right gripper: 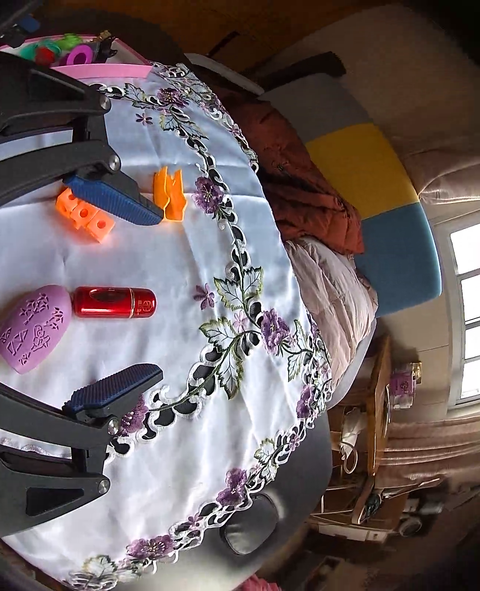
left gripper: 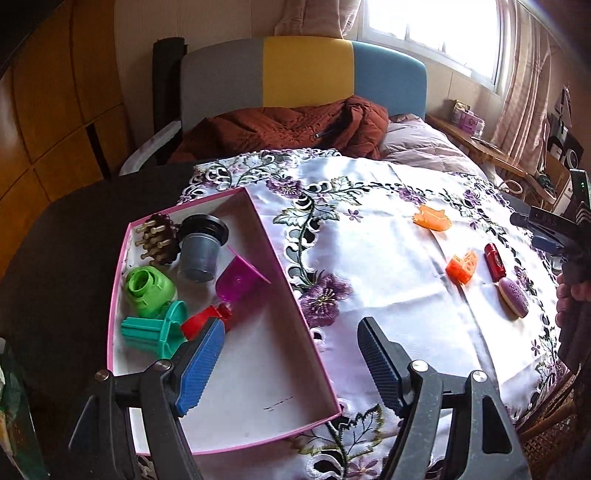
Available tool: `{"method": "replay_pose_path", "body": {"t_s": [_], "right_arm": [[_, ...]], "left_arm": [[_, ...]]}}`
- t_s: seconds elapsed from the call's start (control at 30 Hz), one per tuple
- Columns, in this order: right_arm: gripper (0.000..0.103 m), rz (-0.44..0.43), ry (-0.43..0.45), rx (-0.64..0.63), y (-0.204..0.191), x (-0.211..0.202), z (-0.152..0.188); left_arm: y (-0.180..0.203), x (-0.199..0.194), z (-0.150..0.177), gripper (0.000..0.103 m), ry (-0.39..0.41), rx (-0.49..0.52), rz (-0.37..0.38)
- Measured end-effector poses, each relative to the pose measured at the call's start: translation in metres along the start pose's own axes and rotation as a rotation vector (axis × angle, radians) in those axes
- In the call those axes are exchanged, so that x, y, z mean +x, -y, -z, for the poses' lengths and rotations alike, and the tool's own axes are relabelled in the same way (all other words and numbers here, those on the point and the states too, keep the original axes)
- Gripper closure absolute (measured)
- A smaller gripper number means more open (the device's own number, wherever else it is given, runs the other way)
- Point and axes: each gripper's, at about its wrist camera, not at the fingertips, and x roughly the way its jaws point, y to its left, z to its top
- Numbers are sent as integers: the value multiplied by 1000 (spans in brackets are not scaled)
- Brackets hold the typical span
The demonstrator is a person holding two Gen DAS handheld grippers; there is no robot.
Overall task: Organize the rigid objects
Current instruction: 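Move both open tools back toward the orange blocks and lipstick tube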
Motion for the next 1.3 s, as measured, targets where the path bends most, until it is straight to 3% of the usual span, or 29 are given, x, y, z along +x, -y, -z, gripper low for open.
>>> {"method": "replay_pose_path", "body": {"t_s": [0.37, 0.67, 0.97, 1.3], "right_arm": [[21, 40, 16, 64, 13, -4, -3], [19, 58, 11, 201, 41, -5, -5], [19, 40, -10, 249, 48, -2, -5], [18, 30, -32, 277, 53, 3, -4]], "left_arm": [[26, 15, -6, 27, -37, 19, 74], [67, 32, -19, 29, -58, 79, 164], [139, 61, -41, 30, -72, 272, 302], [212, 99, -54, 30, -71, 501, 330]]}}
